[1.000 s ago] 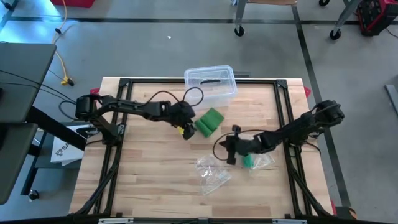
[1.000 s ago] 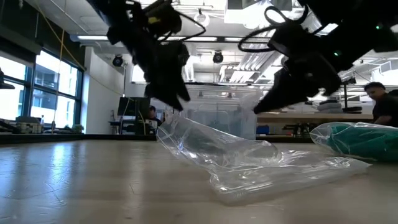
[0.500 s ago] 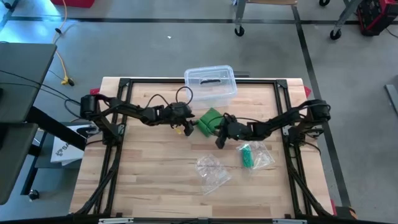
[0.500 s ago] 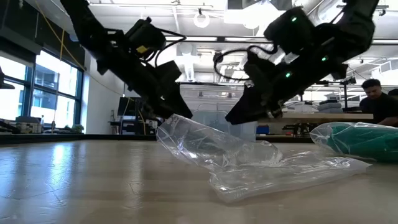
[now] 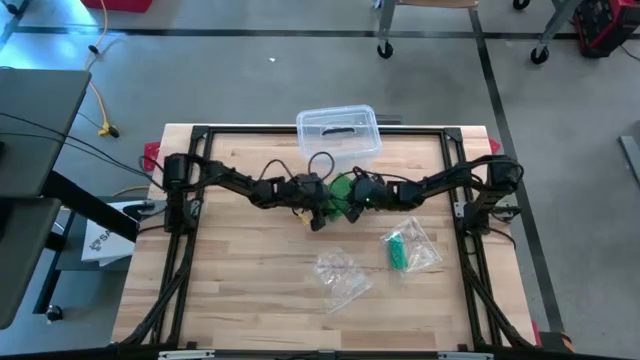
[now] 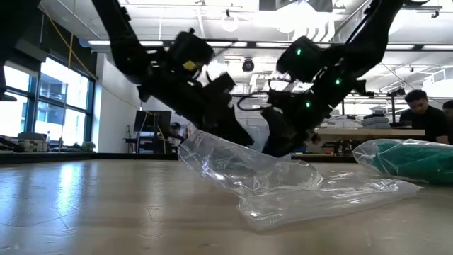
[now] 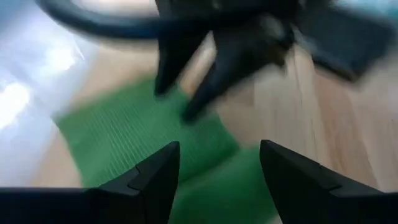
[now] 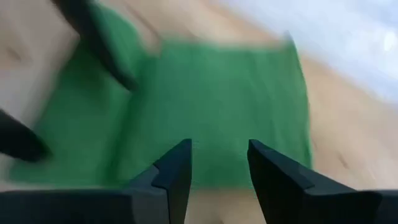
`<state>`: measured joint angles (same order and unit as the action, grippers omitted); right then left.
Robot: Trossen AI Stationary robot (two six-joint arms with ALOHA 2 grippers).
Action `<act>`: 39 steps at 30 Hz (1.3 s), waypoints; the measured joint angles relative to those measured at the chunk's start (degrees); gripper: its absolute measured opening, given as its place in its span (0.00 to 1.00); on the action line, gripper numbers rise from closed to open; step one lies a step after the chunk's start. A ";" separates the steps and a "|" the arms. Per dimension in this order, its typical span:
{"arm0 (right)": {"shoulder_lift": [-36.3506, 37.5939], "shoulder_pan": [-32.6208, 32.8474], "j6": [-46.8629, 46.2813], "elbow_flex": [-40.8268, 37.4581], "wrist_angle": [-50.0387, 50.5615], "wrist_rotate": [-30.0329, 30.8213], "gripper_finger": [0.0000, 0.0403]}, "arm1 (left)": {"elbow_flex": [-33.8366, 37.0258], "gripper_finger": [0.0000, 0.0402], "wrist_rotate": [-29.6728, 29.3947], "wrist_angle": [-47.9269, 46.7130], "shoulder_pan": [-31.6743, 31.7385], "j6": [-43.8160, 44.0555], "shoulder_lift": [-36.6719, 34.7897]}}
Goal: Roll bandage
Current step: Roll the green bandage
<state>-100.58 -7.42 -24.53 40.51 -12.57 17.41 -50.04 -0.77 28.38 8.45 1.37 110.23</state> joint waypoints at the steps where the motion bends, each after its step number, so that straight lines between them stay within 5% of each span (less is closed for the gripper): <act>1: -0.06 -0.43 -0.81 -0.02 2.28 -0.69 0.36 | -0.89 0.54 1.26 -2.65 0.04 0.06 0.63; 11: 1.00 -1.05 -5.98 0.35 16.03 -0.64 0.28 | -2.74 0.54 4.24 -19.92 -2.99 1.07 -2.29; 26: 14.46 1.25 -15.43 -0.31 41.21 10.16 0.25 | -2.49 0.54 9.22 -21.58 -4.83 -1.17 -4.37; 39: 7.72 1.29 2.60 -0.13 4.97 0.06 0.25 | -2.51 0.54 17.00 -20.17 -5.20 3.71 -4.71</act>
<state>-92.86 -6.13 -21.93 40.38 -7.60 17.48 -52.56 16.23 8.22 3.25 5.08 105.52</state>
